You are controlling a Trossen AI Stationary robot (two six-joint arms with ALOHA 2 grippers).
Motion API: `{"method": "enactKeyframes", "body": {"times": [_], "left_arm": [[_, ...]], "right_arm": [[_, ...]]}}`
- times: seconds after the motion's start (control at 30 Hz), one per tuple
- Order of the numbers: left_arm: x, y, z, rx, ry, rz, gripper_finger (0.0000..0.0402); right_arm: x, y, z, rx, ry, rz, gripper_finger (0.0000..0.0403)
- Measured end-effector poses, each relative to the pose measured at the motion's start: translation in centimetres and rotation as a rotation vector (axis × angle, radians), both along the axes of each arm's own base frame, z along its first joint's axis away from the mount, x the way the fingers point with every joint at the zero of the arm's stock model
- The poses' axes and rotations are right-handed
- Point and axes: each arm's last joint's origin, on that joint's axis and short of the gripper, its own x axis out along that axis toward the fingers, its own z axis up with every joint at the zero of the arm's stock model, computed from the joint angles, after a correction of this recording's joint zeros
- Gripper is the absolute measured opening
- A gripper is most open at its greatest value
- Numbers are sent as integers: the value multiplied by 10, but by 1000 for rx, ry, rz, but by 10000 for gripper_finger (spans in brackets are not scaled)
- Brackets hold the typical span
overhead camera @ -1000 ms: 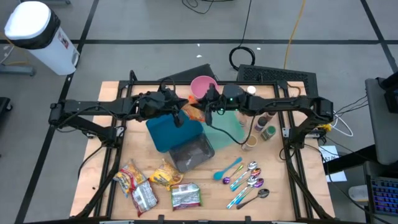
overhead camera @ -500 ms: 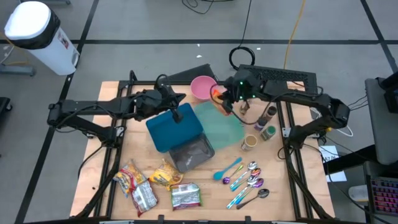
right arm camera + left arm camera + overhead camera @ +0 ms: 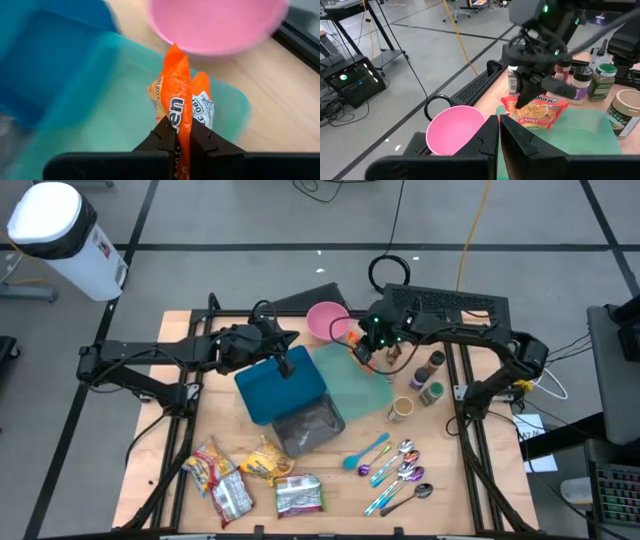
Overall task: Pick & Place Food Item
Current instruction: Put the orange noodle pack into the green bin, then put the blue noodle pack into the green bin
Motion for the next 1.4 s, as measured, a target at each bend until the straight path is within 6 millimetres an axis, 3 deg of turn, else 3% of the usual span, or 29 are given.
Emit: {"method": "enactKeyframes", "body": {"times": [0.27, 0.47, 0.97, 1.23, 1.4], "left_arm": [[0, 0, 0, -3, -3, 1, 21], [0, 0, 0, -14, -11, 5, 21], [0, 0, 0, -21, -15, 7, 21], [-1, -2, -3, -36, 12, -19, 32], [-3, -14, -2, -88, 11, -86, 105]], "right_arm": [[-7, -7, -16, 0, -34, -119, 4], [-9, -9, -16, 2, -41, -132, 17], [-9, -12, -13, -166, 14, -99, 150], [-16, 7, 30, -311, -109, -1, 201], [-31, 41, 68, -401, -208, 106, 214]]}}
